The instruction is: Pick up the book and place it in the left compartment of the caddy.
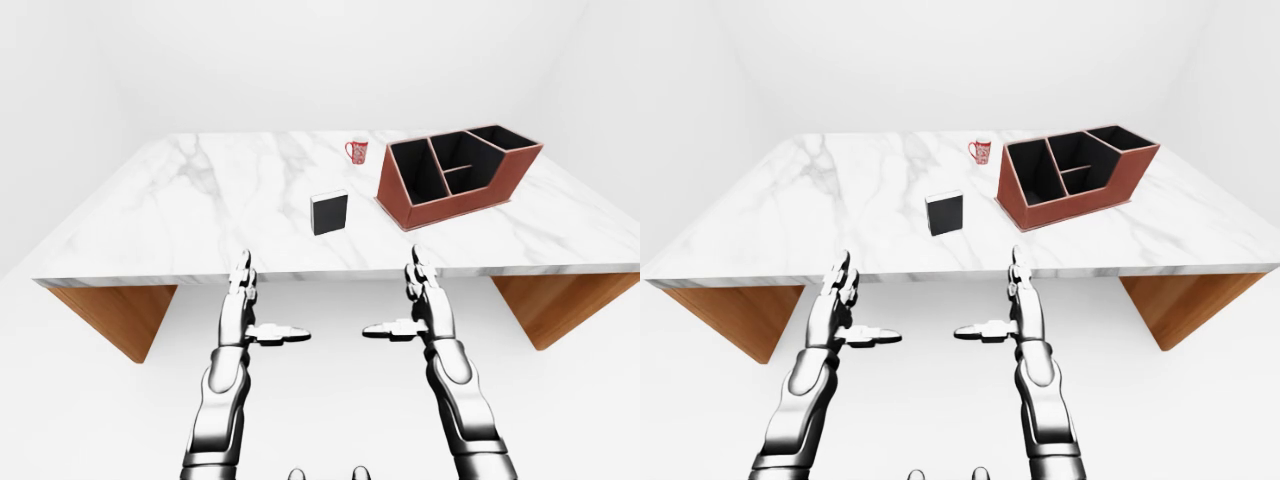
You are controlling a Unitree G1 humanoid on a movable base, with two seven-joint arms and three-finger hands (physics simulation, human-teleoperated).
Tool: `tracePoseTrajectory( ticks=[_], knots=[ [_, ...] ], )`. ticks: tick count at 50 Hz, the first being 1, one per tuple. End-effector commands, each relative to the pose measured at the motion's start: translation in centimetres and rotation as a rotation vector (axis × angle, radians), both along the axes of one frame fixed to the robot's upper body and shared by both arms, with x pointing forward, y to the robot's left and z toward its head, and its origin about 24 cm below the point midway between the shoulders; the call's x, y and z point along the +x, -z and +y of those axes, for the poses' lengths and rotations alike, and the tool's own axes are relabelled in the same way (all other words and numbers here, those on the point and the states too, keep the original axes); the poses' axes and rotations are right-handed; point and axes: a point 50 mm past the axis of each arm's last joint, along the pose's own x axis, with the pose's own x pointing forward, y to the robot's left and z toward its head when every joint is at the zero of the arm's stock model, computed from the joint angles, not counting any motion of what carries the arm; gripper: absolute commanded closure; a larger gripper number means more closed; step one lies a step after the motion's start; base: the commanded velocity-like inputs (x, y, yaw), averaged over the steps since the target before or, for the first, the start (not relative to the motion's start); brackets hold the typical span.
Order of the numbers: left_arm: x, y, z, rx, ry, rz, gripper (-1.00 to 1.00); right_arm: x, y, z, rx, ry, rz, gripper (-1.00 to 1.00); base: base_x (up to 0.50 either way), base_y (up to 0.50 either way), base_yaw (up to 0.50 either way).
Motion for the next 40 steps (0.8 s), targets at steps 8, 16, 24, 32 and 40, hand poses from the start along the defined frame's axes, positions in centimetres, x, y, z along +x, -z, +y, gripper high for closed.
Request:
tracePoseTrajectory(
  ticks=[8,16,24,32,40],
  knots=[
    [0.1,0.2,0.5,0.006,0.021,-0.003,-1.0,0.1,-0.2,-0.9,-0.01,0.017,-0.011,-1.0,0.0,0.0,0.0],
    [-0.1,-0.1,0.4,0.01,0.021,-0.006,-1.0,0.1,-0.3,-1.0,-0.008,0.018,-0.016,-1.0,0.0,0.0,0.0],
    [-0.1,-0.1,0.3,0.01,0.023,-0.005,-1.0,0.1,-0.9,-2.0,0.021,0.053,-0.028,-1.0,0.0,0.0,0.0],
    [0.1,0.1,0.6,0.004,0.012,-0.007,-1.0,-0.4,-2.7,-3.5,0.043,0.098,-0.075,-1.0,0.0,0.0,0.0],
    [0.1,0.1,0.5,0.001,0.015,-0.005,-1.0,-1.0,-4.7,-4.5,0.042,0.119,-0.147,-1.0,0.0,0.0,0.0]
  ],
)
